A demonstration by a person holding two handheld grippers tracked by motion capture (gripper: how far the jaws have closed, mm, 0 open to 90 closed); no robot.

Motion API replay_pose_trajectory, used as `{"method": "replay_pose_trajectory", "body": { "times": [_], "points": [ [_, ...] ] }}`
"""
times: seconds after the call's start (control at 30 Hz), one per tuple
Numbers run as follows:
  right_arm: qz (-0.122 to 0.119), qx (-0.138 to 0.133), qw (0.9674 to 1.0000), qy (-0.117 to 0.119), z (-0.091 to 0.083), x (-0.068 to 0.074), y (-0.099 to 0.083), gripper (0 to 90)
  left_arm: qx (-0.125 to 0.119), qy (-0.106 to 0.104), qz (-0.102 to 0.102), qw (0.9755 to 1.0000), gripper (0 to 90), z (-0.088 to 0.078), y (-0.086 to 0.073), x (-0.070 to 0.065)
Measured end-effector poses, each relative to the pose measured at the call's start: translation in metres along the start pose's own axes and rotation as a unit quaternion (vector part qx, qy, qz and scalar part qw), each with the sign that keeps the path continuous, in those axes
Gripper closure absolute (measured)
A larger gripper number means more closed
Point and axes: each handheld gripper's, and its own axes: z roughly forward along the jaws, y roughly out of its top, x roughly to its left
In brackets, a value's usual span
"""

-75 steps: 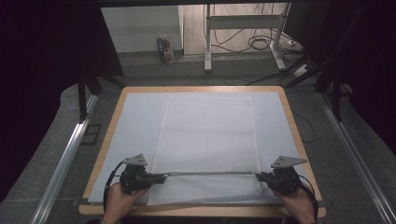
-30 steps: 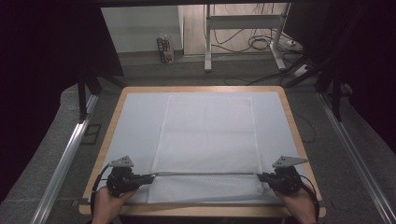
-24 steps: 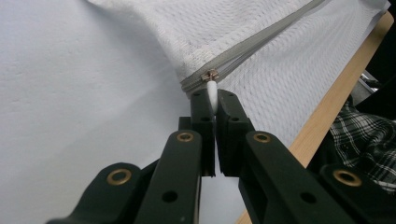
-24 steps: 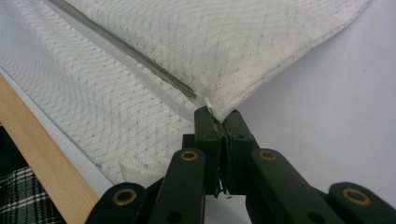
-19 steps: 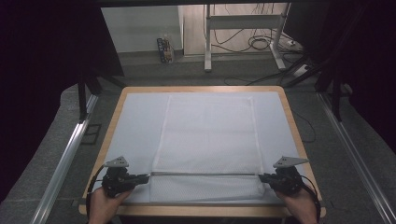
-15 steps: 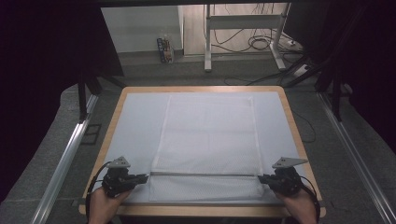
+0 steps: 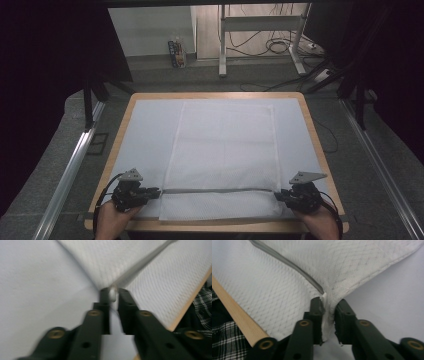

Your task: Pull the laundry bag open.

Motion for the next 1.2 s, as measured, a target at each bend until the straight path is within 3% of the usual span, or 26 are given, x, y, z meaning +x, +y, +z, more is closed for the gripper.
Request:
{"method": "replay_pose_trajectory", "body": {
  "times": [0.03,0.13,0.17,0.2,0.33,0.37,0.47,0.5,0.6,0.8,0.97,1.13,1.2],
  "points": [
    [0.002,-0.004,1.0000,-0.008,0.000,0.000,0.001,64.1,0.002,0.018,0.008,0.9998,62.9,0.002,0.000,-0.002],
    [-0.004,-0.005,0.9999,-0.013,0.000,0.000,0.001,56.8,0.003,0.029,0.015,0.9995,52.1,0.005,0.001,-0.004],
    [-0.008,-0.008,0.9997,-0.019,0.001,0.001,0.002,47.7,0.001,0.039,0.021,0.9990,46.7,0.007,0.002,-0.006],
    [-0.008,-0.008,0.9997,-0.019,0.001,0.001,0.002,47.7,0.001,0.039,0.021,0.9990,42.9,0.007,0.002,-0.006],
    [-0.028,-0.022,0.9989,-0.031,0.000,0.004,0.005,34.0,-0.013,0.059,0.041,0.9973,32.7,0.007,0.003,-0.009],
    [-0.030,-0.025,0.9986,-0.035,0.000,0.004,0.006,30.2,-0.018,0.073,0.060,0.9954,30.7,0.006,0.004,-0.012],
    [-0.033,-0.030,0.9982,-0.040,-0.002,0.005,0.006,27.9,-0.025,0.078,0.068,0.9943,28.0,0.004,0.004,-0.015],
    [-0.034,-0.042,0.9977,-0.042,-0.004,0.006,0.007,23.8,-0.030,0.088,0.071,0.9931,22.2,0.003,0.005,-0.018],
    [-0.029,-0.055,0.9972,-0.042,-0.008,0.006,0.007,19.1,-0.035,0.092,0.075,0.9923,17.0,0.001,0.003,-0.020],
    [-0.031,-0.068,0.9962,-0.045,-0.014,0.006,0.002,12.2,-0.048,0.110,0.071,0.9903,8.2,-0.006,-0.003,-0.025],
    [-0.024,-0.075,0.9959,-0.044,-0.019,0.005,-0.007,7.4,-0.063,0.110,0.041,0.9911,3.7,-0.017,-0.016,-0.022],
    [-0.015,-0.066,0.9970,-0.039,-0.018,0.005,-0.015,6.1,-0.049,0.110,0.028,0.9923,1.1,-0.021,-0.033,-0.018],
    [-0.013,-0.061,0.9974,-0.036,-0.018,0.005,-0.018,5.9,-0.055,0.097,0.005,0.9938,0.8,-0.024,-0.041,-0.012]
  ]
}}
